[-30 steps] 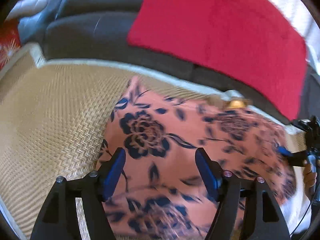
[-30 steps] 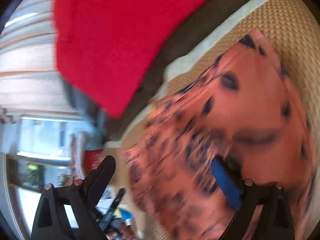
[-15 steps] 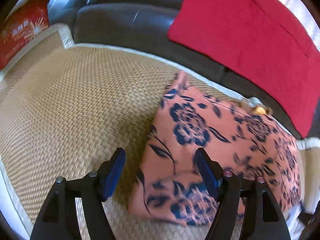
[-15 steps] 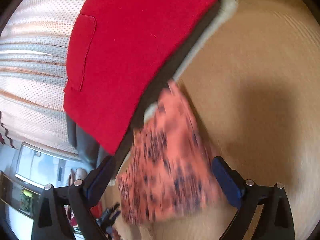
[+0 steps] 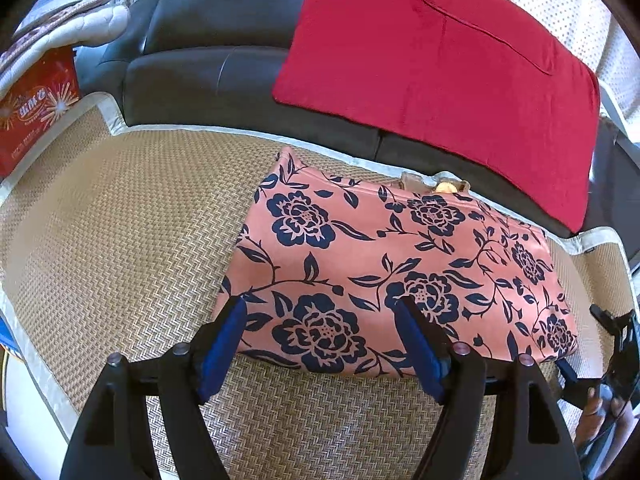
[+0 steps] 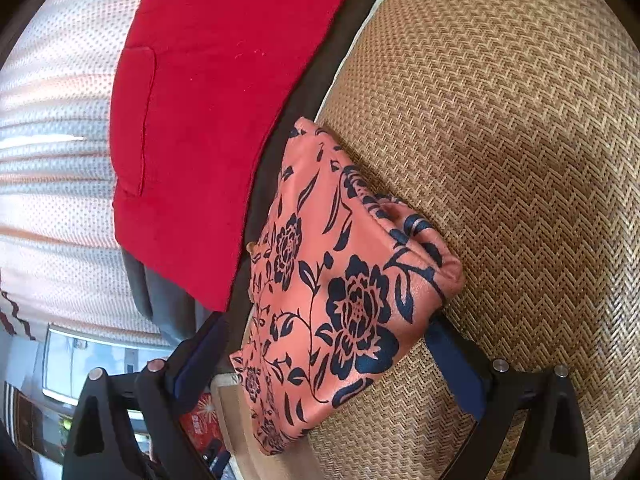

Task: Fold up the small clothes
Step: 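Release the hem from both tools and press the folded blouse flat, then move the right tool to the side edge of the folded blouse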

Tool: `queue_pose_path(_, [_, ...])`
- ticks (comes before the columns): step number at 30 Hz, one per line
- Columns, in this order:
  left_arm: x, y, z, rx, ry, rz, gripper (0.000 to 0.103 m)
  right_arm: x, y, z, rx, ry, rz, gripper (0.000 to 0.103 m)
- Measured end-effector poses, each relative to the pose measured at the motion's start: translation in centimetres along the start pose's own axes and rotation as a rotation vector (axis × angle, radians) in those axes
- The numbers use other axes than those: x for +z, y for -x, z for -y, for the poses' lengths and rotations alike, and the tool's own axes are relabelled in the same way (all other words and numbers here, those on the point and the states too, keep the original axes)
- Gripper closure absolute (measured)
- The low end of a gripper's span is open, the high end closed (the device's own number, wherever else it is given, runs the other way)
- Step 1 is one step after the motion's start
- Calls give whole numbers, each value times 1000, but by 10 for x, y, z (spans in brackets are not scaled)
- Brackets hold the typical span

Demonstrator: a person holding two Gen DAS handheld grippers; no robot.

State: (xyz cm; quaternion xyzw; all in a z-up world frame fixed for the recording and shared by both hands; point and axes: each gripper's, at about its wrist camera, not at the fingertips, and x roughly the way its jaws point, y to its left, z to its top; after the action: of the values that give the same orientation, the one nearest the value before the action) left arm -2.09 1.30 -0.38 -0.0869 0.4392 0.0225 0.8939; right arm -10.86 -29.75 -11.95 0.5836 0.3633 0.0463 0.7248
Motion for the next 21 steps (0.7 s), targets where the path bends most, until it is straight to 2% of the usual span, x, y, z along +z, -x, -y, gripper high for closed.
queue_pose_path(2, [1,-1,-5,4,0,-5,26,-1,1,1,13,-26,-3,4])
queue_pose_path(4, [0,-7,-8,5,6,-9,26,14,12,10,14,-29,-9,4])
queue_pose_path(7, [0,-10,-12,3,15,-25,26,14,3,11,3,-19,-13,4])
queue_pose_path(9, [-4,-19,-17,5,27,-35,21,18,1,9,-6,-14,-14,4])
queue_pose_path(11, [-11,-32,-25,34,24,-34,20,20,3,8,-16,-9,-11,4])
queue_pose_path(14, [-26,-72,-37,134,-46,-115,21,26,-1,4,-47,23,-10,10])
queue_pose_path(15, [-30,-83,-40,156,-61,-136,25,28,-2,2,-73,46,-7,41])
queue_pose_path(16, [-31,-86,-42,155,-69,-125,25,30,-6,1,-126,71,-19,94])
queue_pose_path(17, [-31,-85,-40,163,-95,-97,28,31,-13,3,-186,81,-51,93])
queue_pose_path(19, [-28,-87,-35,152,-134,-99,39,27,-16,7,-203,102,-62,94])
queue_pose_path(21, [-22,-88,-38,159,-138,-92,44,16,-10,-1,-232,155,-57,94])
